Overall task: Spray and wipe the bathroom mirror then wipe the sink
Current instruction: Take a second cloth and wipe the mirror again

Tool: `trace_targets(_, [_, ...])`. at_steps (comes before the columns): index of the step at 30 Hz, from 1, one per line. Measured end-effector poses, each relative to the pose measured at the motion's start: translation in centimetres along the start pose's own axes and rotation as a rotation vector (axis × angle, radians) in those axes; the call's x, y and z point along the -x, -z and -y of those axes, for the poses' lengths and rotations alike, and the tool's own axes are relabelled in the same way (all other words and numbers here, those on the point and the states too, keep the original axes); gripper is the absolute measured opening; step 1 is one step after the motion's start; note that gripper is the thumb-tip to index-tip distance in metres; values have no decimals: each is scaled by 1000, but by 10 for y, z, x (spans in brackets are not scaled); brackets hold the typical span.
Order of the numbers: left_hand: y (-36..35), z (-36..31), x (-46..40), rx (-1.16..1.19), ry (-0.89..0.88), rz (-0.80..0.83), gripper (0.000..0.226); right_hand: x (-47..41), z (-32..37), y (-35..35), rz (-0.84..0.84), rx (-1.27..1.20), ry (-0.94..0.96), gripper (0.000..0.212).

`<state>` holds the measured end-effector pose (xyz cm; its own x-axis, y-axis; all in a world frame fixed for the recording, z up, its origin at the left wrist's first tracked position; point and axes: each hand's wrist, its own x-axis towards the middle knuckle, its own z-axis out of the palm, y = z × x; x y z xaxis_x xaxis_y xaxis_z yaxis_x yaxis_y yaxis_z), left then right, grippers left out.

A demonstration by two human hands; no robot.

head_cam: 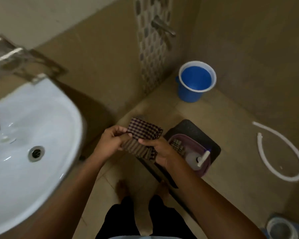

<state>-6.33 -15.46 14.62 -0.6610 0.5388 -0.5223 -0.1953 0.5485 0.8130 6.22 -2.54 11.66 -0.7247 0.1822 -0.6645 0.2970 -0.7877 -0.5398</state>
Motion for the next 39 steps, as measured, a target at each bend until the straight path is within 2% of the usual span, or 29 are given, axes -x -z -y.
trace_targets(4, [56, 16, 27, 18, 76, 9, 13, -2, -3, -49, 82, 98, 6, 31])
trace_targets(10, [130, 38, 83, 123, -36, -227, 17, -9, -38, -137, 203, 166, -30, 41])
trace_targets(16, [212, 82, 140, 180, -42, -370, 29, -8, -92, -226, 219, 332, -23, 35])
trace_targets(22, [273, 134, 180, 199, -58, -477, 25, -1, -141, -299, 242, 428, -35, 28])
trace_targets(27, [310, 143, 196, 187, -95, -546, 21, 11, -159, -344, 241, 448, -18, 25])
trace_targets(30, [330, 133, 200, 129, -142, -596, 16, 17, -152, -368, 250, 443, 41, 26])
trace_targets(33, [353, 117, 204, -25, -218, -738, 17, 21, -134, -394, 280, 404, 146, 27])
trace_targets(39, [406, 45, 229, -483, -425, -1078, 46, 41, -76, -457, 319, 348, 382, 28])
